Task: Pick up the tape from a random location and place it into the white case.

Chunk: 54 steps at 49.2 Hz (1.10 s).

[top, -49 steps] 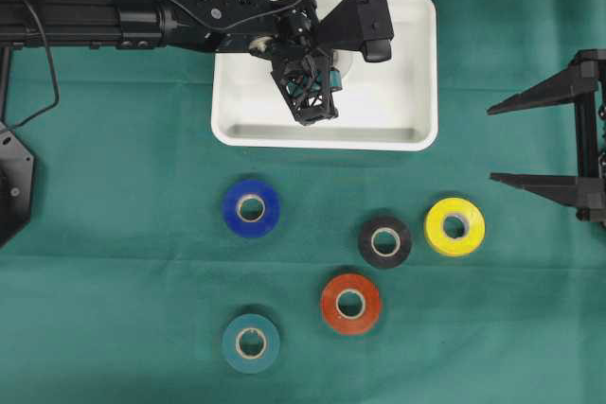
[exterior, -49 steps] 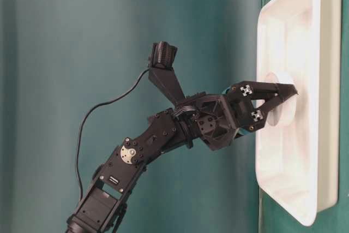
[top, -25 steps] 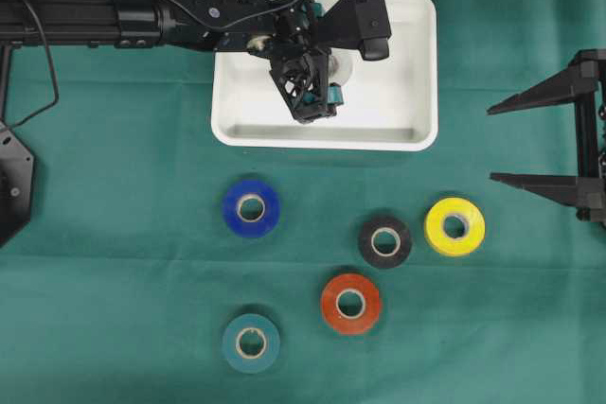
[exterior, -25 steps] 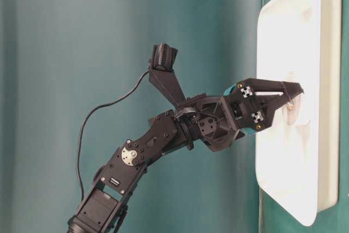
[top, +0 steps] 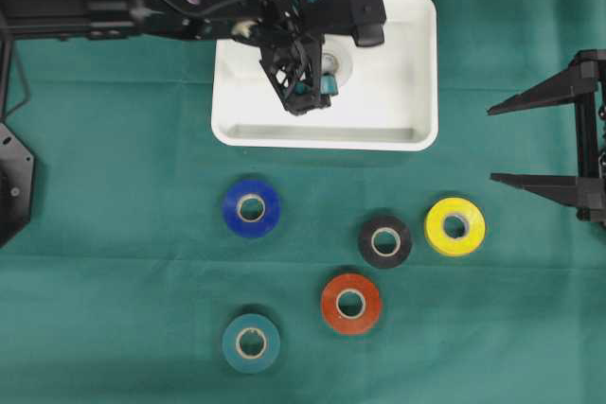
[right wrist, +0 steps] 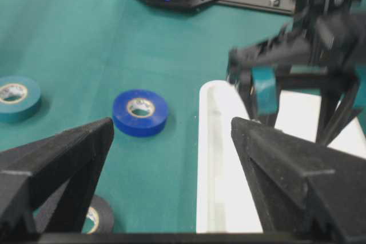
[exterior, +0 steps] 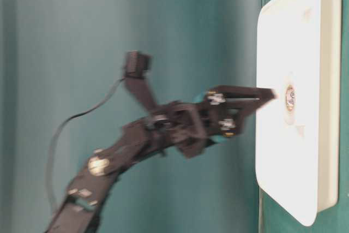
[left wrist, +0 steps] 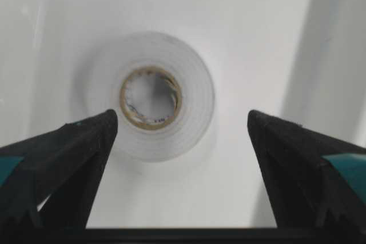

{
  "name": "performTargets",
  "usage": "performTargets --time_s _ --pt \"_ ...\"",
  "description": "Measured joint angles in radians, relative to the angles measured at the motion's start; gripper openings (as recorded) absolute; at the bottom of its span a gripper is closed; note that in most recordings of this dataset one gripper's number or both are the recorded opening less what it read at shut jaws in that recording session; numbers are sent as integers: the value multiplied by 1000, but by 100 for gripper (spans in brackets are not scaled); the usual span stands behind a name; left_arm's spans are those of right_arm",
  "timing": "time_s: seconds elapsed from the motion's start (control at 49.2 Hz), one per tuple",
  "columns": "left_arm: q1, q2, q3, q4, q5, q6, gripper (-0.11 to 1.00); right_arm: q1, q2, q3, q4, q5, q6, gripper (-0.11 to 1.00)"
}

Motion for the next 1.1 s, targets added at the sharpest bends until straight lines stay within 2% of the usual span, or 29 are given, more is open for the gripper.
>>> performTargets --time_s 0.468,0.915,1.098 --pt "-18 -172 -58 0 161 2 98 0 0 0 -2 2 0 91" --pt "-37 -224 -75 3 173 2 98 0 0 0 -2 2 0 91" --pt "-91 -225 -67 2 172 0 98 0 0 0 -2 0 0 91"
